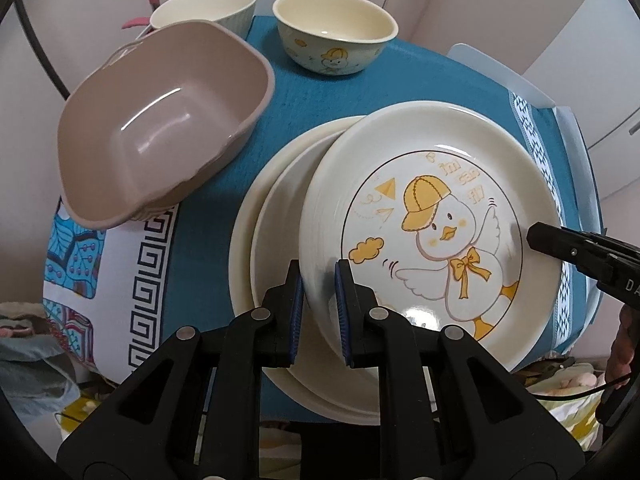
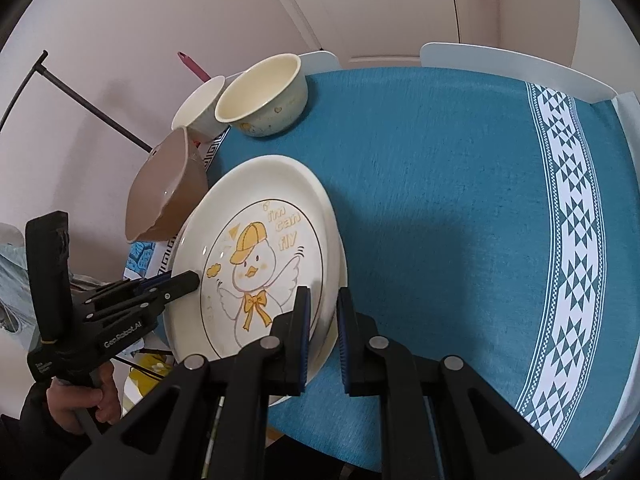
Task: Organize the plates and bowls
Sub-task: 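Lower the duck plate onto the white plate in the stack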
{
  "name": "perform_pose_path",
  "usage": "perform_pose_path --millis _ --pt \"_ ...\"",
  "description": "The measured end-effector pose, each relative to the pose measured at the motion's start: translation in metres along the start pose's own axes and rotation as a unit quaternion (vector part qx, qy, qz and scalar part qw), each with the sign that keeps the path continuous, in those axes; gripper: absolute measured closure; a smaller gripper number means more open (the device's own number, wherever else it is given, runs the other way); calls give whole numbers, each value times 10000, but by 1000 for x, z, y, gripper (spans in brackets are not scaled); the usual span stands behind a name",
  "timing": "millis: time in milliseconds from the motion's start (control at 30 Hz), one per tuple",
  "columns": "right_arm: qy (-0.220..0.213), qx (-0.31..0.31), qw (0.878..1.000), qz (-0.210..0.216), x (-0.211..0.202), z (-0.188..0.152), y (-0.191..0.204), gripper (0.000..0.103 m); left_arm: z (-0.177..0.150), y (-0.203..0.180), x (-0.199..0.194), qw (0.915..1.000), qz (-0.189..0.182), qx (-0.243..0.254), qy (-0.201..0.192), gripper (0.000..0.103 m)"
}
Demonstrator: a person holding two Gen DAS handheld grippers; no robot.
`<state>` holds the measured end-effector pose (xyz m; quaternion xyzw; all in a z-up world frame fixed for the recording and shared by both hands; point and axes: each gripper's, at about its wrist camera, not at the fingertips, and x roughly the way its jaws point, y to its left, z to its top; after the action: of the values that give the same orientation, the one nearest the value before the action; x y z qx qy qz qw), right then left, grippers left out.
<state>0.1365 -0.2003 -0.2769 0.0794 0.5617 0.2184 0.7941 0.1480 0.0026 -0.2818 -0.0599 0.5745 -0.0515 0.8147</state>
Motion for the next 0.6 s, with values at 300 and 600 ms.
perform_pose_path --millis 300,600 --pt "-1 -151 9999 -52 4 3 4 91 -1 -14 2 9988 418 238 -86 88" --pt "4 -397 9989 -231 5 -3 7 91 -4 -38 2 9875 1289 862 -278 86"
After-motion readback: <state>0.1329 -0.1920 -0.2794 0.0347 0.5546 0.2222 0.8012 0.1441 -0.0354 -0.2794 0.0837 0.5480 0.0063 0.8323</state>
